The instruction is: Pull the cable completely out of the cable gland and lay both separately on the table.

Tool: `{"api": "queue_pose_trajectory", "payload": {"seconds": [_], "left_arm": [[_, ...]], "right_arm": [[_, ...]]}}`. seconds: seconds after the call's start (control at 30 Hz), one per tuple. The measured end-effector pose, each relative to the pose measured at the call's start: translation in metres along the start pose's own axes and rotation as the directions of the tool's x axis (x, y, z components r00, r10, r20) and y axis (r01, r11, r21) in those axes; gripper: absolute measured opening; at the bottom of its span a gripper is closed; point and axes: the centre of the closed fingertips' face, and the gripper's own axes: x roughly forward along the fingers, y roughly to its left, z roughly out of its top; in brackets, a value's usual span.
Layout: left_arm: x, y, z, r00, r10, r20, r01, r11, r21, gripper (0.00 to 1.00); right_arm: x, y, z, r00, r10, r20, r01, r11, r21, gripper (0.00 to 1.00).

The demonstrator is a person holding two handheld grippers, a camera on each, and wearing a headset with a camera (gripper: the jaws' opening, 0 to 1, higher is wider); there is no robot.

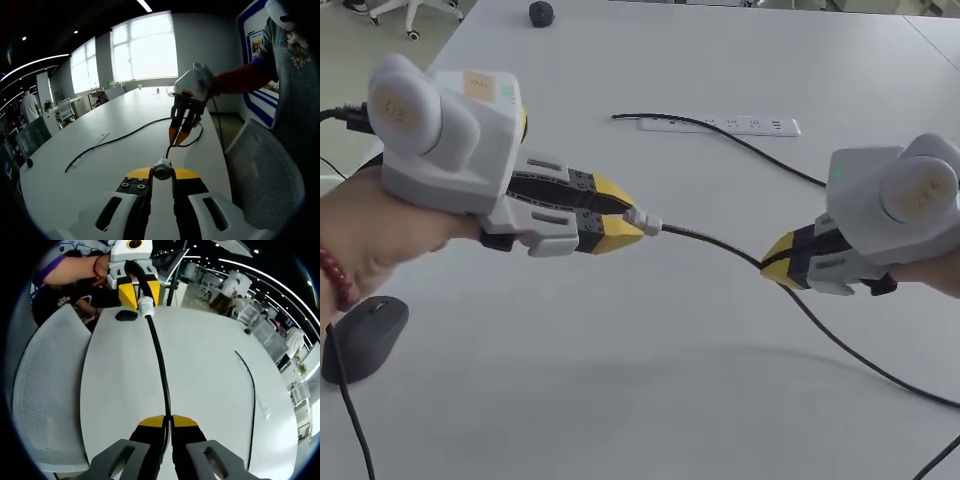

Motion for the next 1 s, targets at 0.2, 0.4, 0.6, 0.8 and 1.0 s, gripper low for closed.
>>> {"api": "queue_pose_trajectory", "payload": {"seconds": [0.2, 0.4, 0.6, 0.8, 1.0], "left_arm": [[0.0, 0.004, 0.0, 0.9999, 0.012, 0.005, -0.011, 1.0, -0.008, 0.16], [0.006, 0.004, 0.002, 0.9997, 0.009, 0.022, -0.008, 1.0, -0.02, 0.16], [0.013, 0.002, 0.002, 0.9996, 0.004, 0.027, -0.003, 1.0, -0.023, 0.16], [0.021, 0.0, -0.006, 0.9997, 0.006, 0.024, -0.005, 1.0, -0.031, 0.16], [0.024, -0.003, -0.01, 0.9996, 0.01, 0.025, -0.009, 0.999, -0.043, 0.16]], "right_arm": [[0.003, -0.018, -0.014, 0.9992, -0.04, -0.01, 0.04, 0.997, 0.073, 0.0], [0.01, -0.045, -0.022, 0.9948, -0.101, -0.011, 0.102, 0.983, 0.155, 0.0], [0.025, -0.077, -0.035, 0.9833, -0.178, -0.036, 0.181, 0.944, 0.275, 0.0], [0.045, -0.103, -0.044, 0.9769, -0.206, -0.057, 0.213, 0.915, 0.342, 0.0], [0.071, -0.113, -0.06, 0.9756, -0.195, -0.101, 0.219, 0.895, 0.389, 0.0]]}}
